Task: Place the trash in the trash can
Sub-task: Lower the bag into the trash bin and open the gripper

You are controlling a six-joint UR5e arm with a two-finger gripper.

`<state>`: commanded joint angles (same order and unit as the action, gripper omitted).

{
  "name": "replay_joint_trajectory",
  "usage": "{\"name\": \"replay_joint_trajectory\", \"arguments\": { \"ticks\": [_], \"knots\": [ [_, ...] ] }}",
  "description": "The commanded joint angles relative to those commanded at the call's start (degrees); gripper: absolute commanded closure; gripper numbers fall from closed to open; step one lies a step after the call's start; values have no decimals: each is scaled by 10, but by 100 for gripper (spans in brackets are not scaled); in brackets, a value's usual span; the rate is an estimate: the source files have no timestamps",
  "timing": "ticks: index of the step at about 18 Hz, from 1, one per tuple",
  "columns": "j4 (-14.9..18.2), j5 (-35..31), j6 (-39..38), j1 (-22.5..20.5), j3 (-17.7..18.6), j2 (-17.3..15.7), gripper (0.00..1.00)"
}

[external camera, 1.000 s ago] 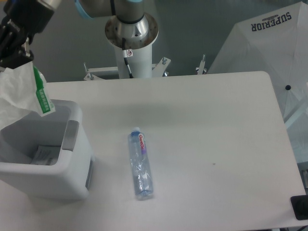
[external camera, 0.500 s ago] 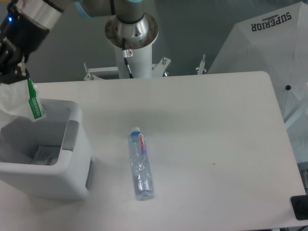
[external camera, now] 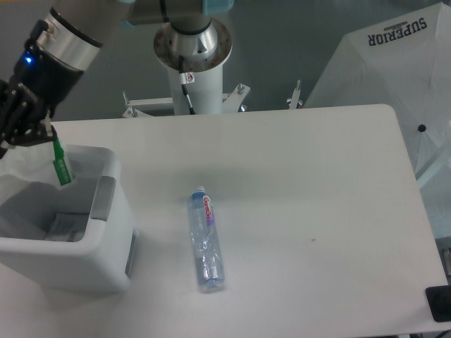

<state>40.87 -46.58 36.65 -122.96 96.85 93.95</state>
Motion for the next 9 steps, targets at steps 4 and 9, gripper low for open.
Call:
{"name": "replay_joint_trajectory", "arguments": {
  "ticks": [4,9],
  "knots": [
    [1,-2,-1,0,-6,12,100],
    [1,-15,1,0,1,25,100]
  ]
}}
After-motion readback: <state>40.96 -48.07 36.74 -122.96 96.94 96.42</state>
